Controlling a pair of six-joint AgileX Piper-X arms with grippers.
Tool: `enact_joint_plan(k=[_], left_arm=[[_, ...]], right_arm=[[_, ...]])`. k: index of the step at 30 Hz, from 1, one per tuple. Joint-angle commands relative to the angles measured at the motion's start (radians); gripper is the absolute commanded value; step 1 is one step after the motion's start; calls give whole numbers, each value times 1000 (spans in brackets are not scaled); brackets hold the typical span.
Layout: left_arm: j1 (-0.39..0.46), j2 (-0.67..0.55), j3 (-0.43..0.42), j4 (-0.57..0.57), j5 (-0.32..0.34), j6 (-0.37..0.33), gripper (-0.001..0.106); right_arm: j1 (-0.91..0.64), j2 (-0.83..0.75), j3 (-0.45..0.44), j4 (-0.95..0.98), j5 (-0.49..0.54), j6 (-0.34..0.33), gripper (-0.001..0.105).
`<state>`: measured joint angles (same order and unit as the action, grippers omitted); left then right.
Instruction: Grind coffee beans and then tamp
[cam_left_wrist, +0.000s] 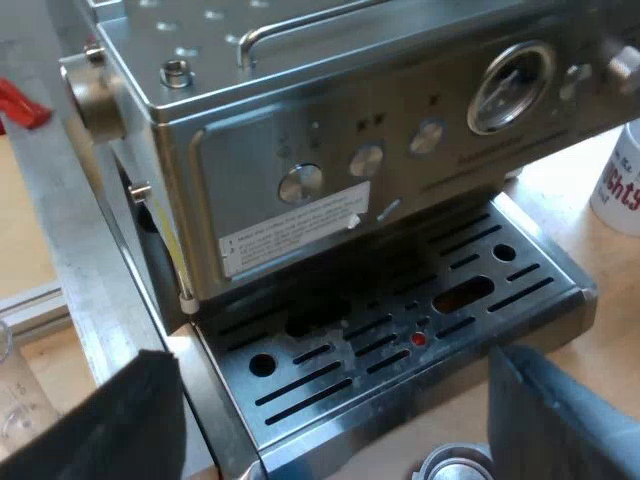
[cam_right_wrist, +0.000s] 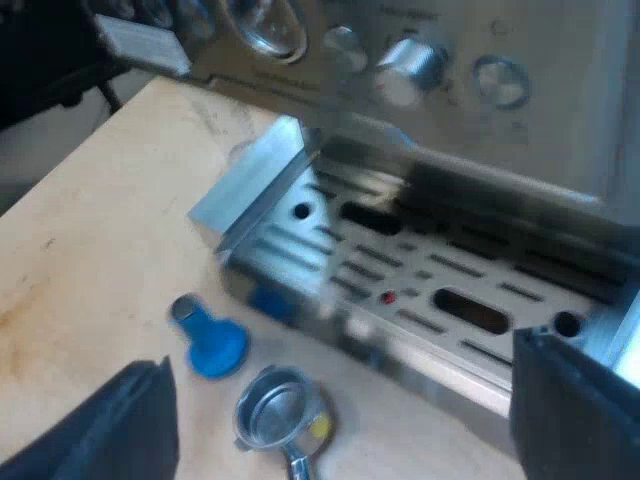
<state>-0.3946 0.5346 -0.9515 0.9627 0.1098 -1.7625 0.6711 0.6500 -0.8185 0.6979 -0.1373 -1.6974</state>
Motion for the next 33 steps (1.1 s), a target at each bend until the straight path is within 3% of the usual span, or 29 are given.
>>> enact_joint_plan(k=[1,3,4,5,8,10,11,17,20,33], left_arm=[[66,9,-8,-4,-32,-37,65],[92,9,-8,-2,-30,-37,65],[141,9,-8,5,-11,-37,65],[173,9,-8,10,11,-37,65],[264,9,-8,21,92,-20,65],[307,9,-8,33,111,-6,65],[332,6,-8,47,102,-6,65],[336,-38,-8,70,70,11,65],[336,-84,-8,72,40,19,65],[336,-285,-8,101,34,46,65]], right_arm=[[-233,-4,-9,36,-166,-21,70],[-249,-4,-9,43,-183,-29,70],[-371,-4,-9,78,-269,-63,70],[-415,-4,-9,99,-286,-86,70],[-485,-4,-9,141,-295,-118,70],[-504,-4,-9,150,-295,-132,70],[-591,-4,-9,214,-295,-200,70],[-679,-26,-9,310,-295,-305,70],[-689,-61,-9,317,-270,-305,70],[-689,-327,-9,317,-203,-296,70]])
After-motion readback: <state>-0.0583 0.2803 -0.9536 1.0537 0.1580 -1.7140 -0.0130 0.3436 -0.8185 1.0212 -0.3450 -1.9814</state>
